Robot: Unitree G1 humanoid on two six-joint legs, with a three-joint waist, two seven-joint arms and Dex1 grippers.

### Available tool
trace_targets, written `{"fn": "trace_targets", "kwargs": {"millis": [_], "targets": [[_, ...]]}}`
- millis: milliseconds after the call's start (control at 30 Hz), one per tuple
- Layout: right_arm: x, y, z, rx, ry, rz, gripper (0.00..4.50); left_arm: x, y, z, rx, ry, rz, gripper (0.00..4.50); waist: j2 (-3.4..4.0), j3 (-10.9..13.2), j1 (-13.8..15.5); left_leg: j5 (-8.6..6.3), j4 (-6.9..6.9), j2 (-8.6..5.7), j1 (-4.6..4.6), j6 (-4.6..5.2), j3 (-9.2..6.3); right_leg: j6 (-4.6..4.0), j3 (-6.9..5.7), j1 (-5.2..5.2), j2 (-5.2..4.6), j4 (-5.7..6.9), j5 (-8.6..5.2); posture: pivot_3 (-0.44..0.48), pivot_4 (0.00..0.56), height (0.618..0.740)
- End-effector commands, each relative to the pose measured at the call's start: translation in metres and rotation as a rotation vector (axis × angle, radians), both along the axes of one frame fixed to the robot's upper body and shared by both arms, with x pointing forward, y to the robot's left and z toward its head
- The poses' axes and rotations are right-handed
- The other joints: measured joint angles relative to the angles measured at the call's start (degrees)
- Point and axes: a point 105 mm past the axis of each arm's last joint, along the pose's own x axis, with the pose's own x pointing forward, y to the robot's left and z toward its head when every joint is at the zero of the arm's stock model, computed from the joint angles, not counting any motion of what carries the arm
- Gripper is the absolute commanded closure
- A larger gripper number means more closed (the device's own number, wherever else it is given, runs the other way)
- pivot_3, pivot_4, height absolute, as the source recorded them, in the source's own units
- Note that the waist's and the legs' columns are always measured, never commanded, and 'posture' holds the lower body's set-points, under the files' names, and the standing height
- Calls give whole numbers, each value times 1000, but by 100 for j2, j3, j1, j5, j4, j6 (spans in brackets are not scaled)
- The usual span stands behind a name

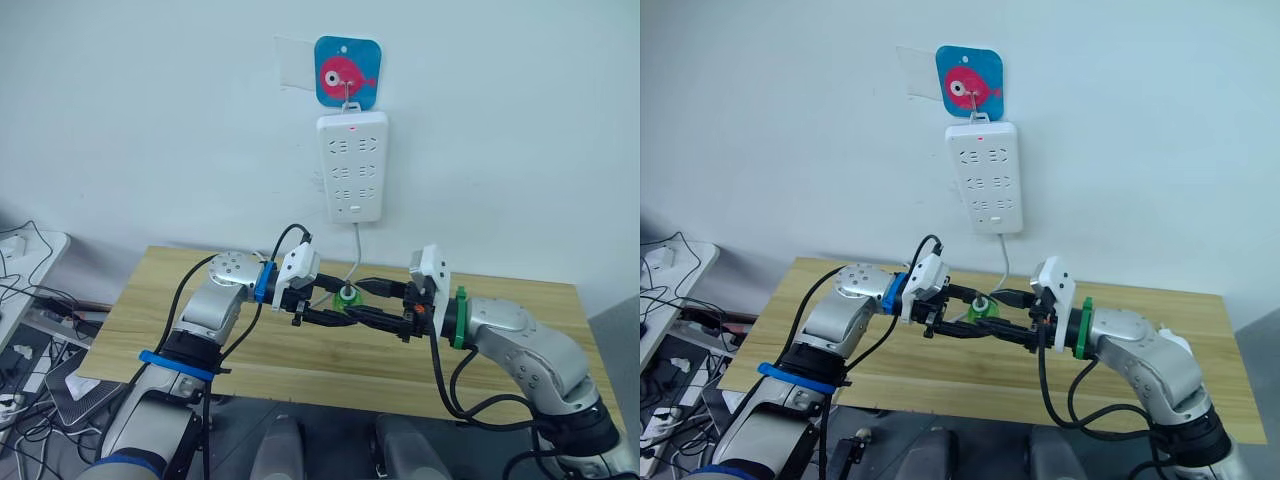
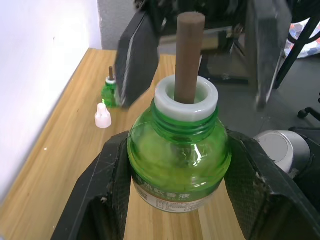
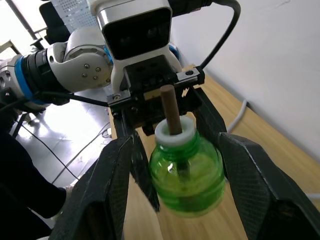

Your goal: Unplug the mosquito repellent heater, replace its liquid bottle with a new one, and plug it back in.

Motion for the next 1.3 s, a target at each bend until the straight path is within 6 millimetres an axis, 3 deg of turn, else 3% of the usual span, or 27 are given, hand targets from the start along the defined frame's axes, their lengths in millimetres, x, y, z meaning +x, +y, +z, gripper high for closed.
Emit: {"fn": "trace_targets", "kwargs": {"millis": [33, 133, 233, 400, 533, 767, 1000, 1300], "targets": [[-2, 7, 6, 14, -49, 30, 1656, -4, -2, 7, -21, -18, -21, 2250, 0, 0, 8, 0, 0, 0, 0, 0, 0, 0, 0, 0, 0, 0, 0, 79, 140, 740], [-2, 9, 4, 5, -58, 40, 1656, -4, -3, 7, -24, -17, -18, 2250, 0, 0, 14, 0, 0, 0, 0, 0, 0, 0, -1, 0, 0, 0, 0, 84, 138, 740], [-2, 8, 2, -4, -66, 43, 2232, -2, -3, 9, -26, -15, -11, 2250, 0, 0, 14, 0, 0, 0, 0, 0, -1, 0, -1, 0, 0, 0, 0, 84, 140, 740], [-1, 8, 3, -8, -89, 43, 3646, 0, -4, 11, -32, 3, -3, 2250, 0, 0, 14, 0, 0, 1, 0, 0, -2, 0, -3, 0, 0, 1, 0, 76, 143, 740], [0, 7, 8, 12, -98, 30, 3649, 1, -5, 11, -35, 42, 9, 2250, 0, 0, 14, 0, 0, 1, 0, 0, -1, 0, -2, 0, 0, 1, 0, 70, 144, 740], [10, -9, 24, 121, -59, -98, 3649, 3, -6, 19, -86, 40, 27, 61, 0, 0, 13, 0, 0, 1, 0, 0, -2, 0, -2, 0, 0, 1, 0, 64, 147, 740], [26, -53, 43, 434, 138, -391, 3649, 15, -22, 37, -304, -87, 197, 0, 0, 0, 18, 0, 0, 2, -2, 0, -1, 0, 1, 0, -3, 1, 0, 49, 149, 740], [27, -64, 69, 905, 430, -497, 3649, 24, -45, 64, -546, -248, 367, 0, 1, -1, -39, 0, -2, 1, -1, 0, 1, -1, 10, 0, -5, 4, 0, 34, 146, 740]]}}
